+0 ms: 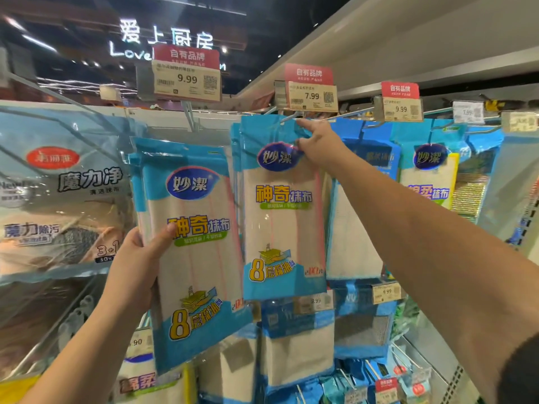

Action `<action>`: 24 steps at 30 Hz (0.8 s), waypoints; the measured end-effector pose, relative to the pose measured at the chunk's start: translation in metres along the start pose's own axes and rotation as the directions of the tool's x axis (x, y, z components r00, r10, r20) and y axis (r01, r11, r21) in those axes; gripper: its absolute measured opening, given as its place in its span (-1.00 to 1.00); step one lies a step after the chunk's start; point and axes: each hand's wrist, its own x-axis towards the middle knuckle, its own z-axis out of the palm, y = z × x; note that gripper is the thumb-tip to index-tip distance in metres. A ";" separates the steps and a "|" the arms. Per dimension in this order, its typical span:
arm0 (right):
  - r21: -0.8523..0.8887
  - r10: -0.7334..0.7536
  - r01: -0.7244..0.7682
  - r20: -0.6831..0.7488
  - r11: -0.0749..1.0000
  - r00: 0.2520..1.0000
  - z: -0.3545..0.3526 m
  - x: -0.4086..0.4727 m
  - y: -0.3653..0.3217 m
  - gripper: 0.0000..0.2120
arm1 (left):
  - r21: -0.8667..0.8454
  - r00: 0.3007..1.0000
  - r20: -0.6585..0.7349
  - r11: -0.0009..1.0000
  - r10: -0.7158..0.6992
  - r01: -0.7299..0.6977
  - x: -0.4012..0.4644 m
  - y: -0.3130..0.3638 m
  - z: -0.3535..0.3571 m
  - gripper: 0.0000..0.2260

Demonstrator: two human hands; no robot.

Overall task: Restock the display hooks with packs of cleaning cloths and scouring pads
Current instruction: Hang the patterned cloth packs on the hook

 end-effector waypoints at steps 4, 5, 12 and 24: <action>0.022 0.028 -0.029 0.030 0.999 0.999 0.008 0.009 -0.001 -0.51 | -0.013 1.000 0.003 1.000 -0.005 0.005 -0.002 0.001 -0.001 -0.56; 0.048 0.029 -0.031 0.033 0.998 0.999 0.009 0.011 -0.001 -0.51 | -0.014 1.000 0.006 1.000 0.000 0.000 -0.003 0.002 0.000 -0.55; 0.017 0.068 -0.067 -0.063 0.998 0.996 0.014 -0.008 0.003 -0.48 | -0.011 0.999 0.038 1.000 0.021 -0.021 -0.011 0.004 -0.006 -0.57; 0.222 -0.231 0.211 0.069 0.952 0.971 0.062 -0.092 -0.027 -0.69 | -0.025 0.997 0.071 0.999 0.041 -0.039 -0.024 -0.003 -0.031 -0.56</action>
